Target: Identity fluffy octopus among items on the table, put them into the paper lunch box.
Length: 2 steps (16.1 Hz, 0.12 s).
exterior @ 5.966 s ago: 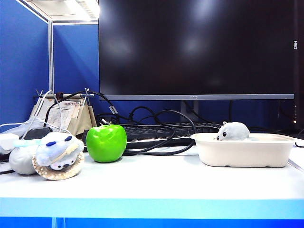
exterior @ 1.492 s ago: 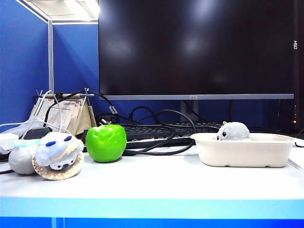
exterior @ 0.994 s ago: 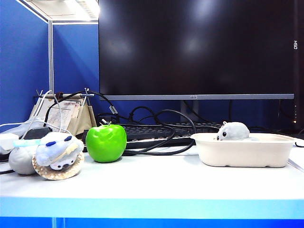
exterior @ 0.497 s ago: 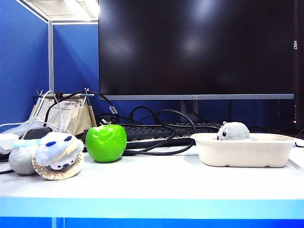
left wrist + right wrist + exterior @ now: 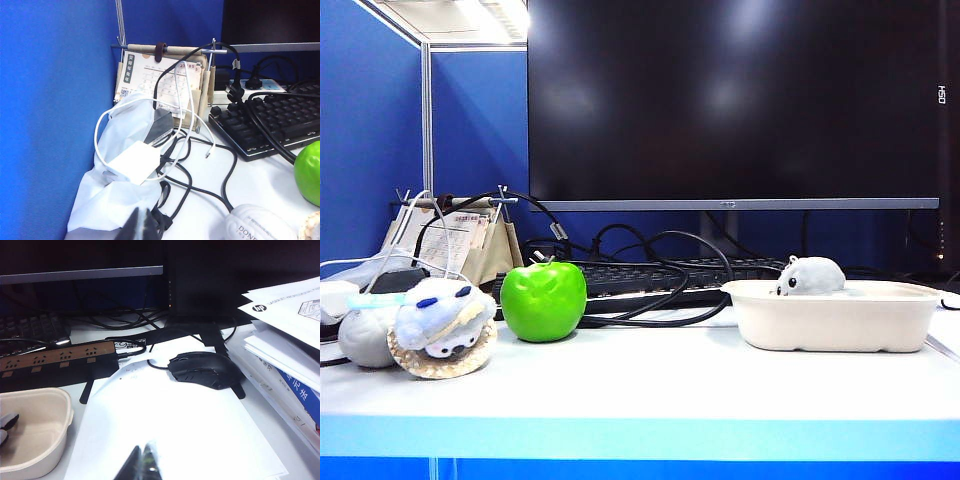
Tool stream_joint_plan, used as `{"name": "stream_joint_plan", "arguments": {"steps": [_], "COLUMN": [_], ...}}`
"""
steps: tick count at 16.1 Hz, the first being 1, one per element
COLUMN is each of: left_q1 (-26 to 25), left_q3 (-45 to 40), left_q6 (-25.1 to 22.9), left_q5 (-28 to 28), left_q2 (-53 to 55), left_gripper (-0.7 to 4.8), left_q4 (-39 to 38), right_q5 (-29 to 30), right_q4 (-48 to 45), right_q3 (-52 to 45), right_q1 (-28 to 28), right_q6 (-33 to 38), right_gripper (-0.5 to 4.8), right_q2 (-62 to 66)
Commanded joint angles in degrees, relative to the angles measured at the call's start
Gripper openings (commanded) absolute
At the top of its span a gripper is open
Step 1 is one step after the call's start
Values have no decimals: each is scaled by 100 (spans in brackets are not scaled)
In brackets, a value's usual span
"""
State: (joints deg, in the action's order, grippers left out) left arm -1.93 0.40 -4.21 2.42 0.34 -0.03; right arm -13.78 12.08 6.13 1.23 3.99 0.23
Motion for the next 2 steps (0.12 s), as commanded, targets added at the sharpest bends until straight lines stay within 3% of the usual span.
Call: {"name": "stream_joint_plan", "arguments": {"steps": [1, 2], "left_q1": [0, 0], "left_q3": [2, 2], "left_q6": [15, 15], "left_q5": [22, 22], "left_q2": [-15, -15], "left_gripper": [-5, -5], "left_q4": [48, 48], "right_q5": [-24, -24], "right_q4": [-68, -68], "right_q3": [31, 31], "right_q1": [-2, -2], "right_q6": [-13, -13], "right_gripper": [-1, -1], "right_q2": [-13, -13]}}
